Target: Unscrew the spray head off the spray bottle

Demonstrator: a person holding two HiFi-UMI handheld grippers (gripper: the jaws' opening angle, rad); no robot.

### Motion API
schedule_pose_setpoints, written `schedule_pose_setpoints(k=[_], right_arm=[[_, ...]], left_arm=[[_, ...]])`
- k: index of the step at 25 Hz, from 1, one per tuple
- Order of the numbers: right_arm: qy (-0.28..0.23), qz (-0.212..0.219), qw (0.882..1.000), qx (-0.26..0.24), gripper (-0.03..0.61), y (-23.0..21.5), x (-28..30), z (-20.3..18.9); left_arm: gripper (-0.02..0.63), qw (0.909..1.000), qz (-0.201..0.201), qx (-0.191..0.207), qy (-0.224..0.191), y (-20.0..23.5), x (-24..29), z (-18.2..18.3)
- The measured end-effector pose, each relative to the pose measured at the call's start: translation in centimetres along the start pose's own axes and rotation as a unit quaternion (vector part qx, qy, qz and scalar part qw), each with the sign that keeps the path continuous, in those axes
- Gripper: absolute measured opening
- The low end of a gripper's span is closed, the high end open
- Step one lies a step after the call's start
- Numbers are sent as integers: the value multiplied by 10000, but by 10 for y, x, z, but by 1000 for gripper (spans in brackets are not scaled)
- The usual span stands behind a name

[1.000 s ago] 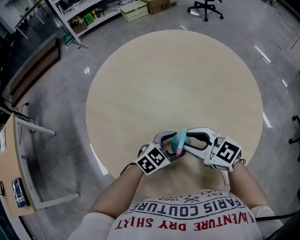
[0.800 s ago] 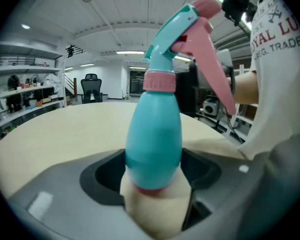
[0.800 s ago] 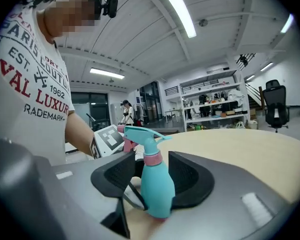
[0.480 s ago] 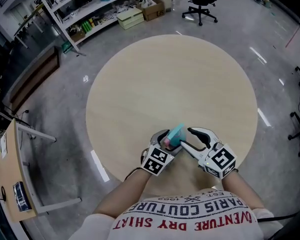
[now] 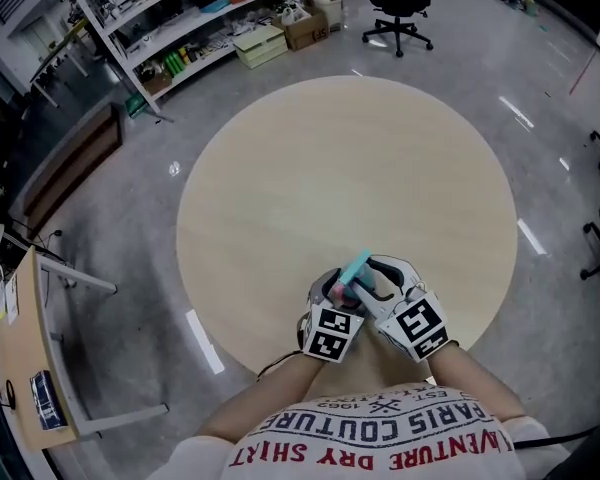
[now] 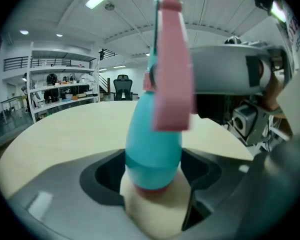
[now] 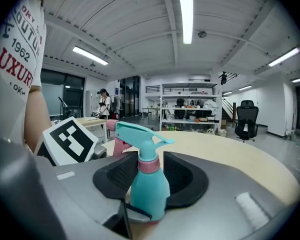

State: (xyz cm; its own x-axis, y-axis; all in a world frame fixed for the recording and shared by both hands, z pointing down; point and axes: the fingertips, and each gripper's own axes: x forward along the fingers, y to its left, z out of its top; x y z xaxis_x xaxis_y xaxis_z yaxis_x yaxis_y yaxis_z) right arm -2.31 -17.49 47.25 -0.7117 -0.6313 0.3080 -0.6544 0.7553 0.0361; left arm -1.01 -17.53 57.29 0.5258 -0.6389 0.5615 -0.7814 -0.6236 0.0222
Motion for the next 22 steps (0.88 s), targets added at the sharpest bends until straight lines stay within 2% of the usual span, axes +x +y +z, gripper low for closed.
schedule_pose_setpoints(k=[4, 6, 8, 10, 12, 15, 18, 22], right_arm=[[32, 67, 9996, -270, 132, 6, 5, -2], [65, 401, 9987, -308, 130, 8, 3, -4], [127, 865, 9954, -403, 130, 10, 0, -4], [190, 1323, 9897, -505, 130, 14, -2, -3], [240, 1738, 9831, -519, 130, 17, -3, -3], [296, 2250, 9730, -419, 129, 20, -3, -2], [290, 2449, 9682, -426, 129, 23, 1, 0], [-89, 2429, 9700, 30, 127, 16, 2, 21]], left_arm=[[341, 9999, -126, 41, -39, 0, -1, -4], [341, 9985, -447, 297, -58, -3, -1, -5], [341, 9929, -983, 667, -73, -8, -2, -5], [341, 9815, -1593, 1062, -62, -11, -5, -7], [341, 9662, -2155, 1415, -26, -13, -7, -8], [341, 9437, -2746, 1841, 86, -14, -9, -11], [341, 9340, -2953, 2002, 165, -11, -10, -13], [341, 9369, -2894, 1958, 109, -7, -13, -12]])
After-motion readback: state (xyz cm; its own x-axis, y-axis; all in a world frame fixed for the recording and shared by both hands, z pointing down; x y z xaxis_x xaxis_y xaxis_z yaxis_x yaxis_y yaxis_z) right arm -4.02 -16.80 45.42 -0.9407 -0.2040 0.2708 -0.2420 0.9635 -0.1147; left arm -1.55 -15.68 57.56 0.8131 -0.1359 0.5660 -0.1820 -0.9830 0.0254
